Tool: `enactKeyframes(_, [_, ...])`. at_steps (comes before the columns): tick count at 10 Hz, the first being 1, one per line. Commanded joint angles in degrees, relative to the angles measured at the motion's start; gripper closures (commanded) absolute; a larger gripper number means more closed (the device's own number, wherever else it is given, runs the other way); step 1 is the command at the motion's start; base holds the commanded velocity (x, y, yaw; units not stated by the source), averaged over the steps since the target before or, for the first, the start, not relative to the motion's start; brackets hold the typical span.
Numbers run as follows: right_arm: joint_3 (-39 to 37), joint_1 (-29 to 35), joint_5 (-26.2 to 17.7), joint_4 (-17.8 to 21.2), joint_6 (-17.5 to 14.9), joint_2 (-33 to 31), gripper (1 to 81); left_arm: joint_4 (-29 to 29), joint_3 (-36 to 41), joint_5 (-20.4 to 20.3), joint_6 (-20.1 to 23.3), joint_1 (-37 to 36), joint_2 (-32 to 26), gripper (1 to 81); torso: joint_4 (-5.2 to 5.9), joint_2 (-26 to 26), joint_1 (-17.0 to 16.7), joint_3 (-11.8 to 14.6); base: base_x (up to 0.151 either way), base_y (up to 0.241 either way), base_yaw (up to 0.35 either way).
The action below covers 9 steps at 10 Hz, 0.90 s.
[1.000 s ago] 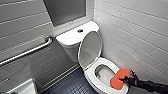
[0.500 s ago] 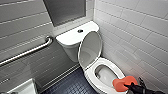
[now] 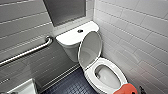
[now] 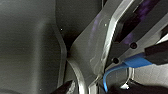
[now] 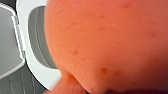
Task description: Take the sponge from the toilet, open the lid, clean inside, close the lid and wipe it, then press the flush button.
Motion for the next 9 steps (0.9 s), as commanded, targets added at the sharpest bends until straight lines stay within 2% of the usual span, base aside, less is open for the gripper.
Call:
enactKeyframes(1, [4.3, -0.1, -7.7, -2.0, 0.1, -2.9, 81.1, 0.6, 1.4, 4.5, 0.4, 1.6, -0.5, 1.0, 0.00, 0.0, 0.0, 0.0, 0.000, 0.000, 0.000])
enactKeyframes(2, [5.5, -0.7, -8.0, -2.7, 0.1, -3.0, 81.1, 0.6, 1.4, 4.5, 0.4, 1.6, -0.6, 1.0, 0.00, 0.0, 0.0, 0.0, 0.000, 0.000, 0.000])
enactKeyframes(3, [7.0, -0.8, -10.1, -4.6, 0.1, -2.7, 81.1, 0.7, 1.4, 4.5, 0.4, 1.6, -0.6, 1.0, 0.00, 0.0, 0.0, 0.0, 0.000, 0.000, 0.000])
enactKeyframes(5, [8.8, 2.1, -16.4, -9.8, 0.1, -1.5, 81.1, 0.8, 1.4, 4.4, 0.4, 1.6, -0.6, 1.0, 0.00, 0.0, 0.0, 0.0, 0.000, 0.000, 0.000])
enactKeyframes(7, [10.1, 8.8, -27.7, -13.2, 0.2, 0.1, 81.1, 1.3, 1.4, 4.5, 0.4, 1.6, -0.6, 1.0, 0.00, 0.0, 0.0, 0.0, 0.000, 0.000, 0.000])
enactKeyframes(9, [11.9, 16.6, -35.2, -13.4, 1.0, 1.3, 81.1, 1.6, 1.3, 4.5, 0.4, 1.6, -0.5, 1.0, 0.00, 0.0, 0.0, 0.0, 0.000, 0.000, 0.000])
